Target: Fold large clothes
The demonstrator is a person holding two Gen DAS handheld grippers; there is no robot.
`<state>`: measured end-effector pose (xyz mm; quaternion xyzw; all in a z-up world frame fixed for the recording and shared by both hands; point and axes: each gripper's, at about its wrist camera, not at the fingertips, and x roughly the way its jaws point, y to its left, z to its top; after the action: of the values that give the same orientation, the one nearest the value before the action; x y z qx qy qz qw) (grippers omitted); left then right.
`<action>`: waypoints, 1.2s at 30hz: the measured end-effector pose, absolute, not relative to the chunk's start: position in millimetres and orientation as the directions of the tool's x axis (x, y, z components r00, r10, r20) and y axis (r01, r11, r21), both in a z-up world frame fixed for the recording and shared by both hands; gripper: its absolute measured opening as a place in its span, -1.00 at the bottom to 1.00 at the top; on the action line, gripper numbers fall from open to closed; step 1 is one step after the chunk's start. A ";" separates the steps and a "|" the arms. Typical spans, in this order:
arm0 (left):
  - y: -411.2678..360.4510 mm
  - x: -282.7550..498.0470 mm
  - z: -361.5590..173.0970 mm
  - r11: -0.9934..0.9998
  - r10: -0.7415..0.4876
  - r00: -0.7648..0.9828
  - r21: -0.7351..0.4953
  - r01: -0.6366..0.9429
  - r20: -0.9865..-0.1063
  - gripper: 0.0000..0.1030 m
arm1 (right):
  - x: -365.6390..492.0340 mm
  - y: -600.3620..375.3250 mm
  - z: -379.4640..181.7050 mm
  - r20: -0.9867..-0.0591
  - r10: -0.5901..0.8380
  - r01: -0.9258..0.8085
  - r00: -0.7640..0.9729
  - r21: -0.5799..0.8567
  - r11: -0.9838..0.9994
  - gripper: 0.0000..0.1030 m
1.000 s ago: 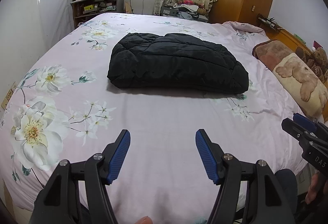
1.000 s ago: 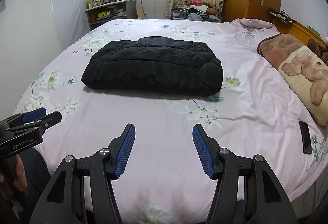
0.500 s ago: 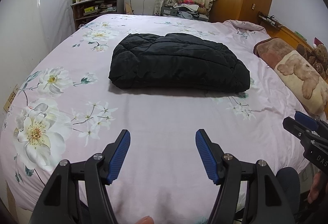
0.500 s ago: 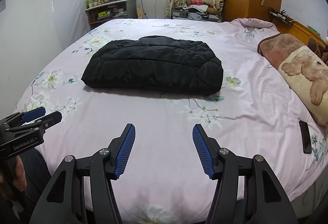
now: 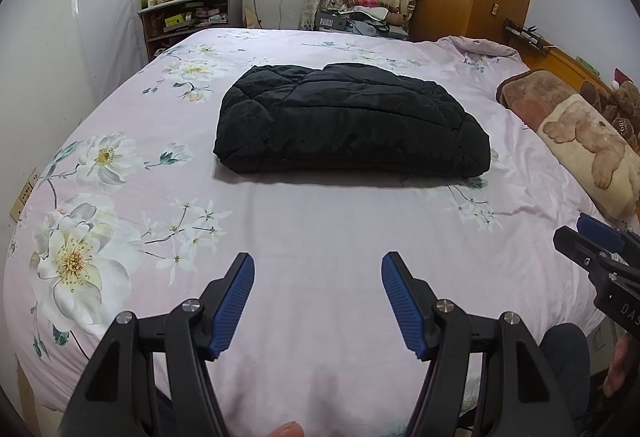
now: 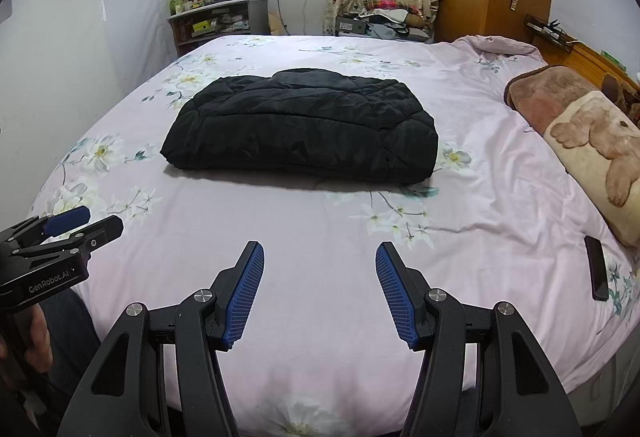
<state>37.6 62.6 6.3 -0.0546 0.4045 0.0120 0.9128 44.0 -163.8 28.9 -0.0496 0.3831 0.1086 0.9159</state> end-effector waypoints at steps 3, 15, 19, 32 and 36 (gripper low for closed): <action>63.1 38.1 5.6 0.994 -0.024 0.671 -0.092 -0.066 -0.741 0.32 | 43.9 -163.9 29.2 -0.712 0.162 -0.238 0.683 -0.007 0.971 0.14; 62.3 37.8 3.9 0.995 -0.011 0.671 -0.072 -0.064 -0.741 0.32 | 44.0 -163.4 29.4 -0.712 0.161 -0.238 0.684 -0.008 0.971 0.14; 61.9 37.1 3.4 0.996 -0.007 0.672 -0.067 -0.063 -0.740 0.32 | 43.9 -163.6 29.2 -0.712 0.162 -0.239 0.683 -0.008 0.971 0.14; 60.7 37.0 4.3 0.997 -0.016 0.669 -0.065 -0.048 -0.743 0.32 | 44.1 -163.8 29.4 -0.712 0.162 -0.239 0.683 -0.009 0.971 0.14; 59.2 36.3 6.0 0.997 -0.016 0.675 -0.065 -0.047 -0.738 0.32 | 43.5 -163.8 29.4 -0.710 0.163 -0.240 0.685 -0.009 0.971 0.14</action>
<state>36.3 59.2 6.0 -0.0391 0.4032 0.0083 0.9142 43.5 -163.8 29.4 -0.0505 0.3816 0.1098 0.9164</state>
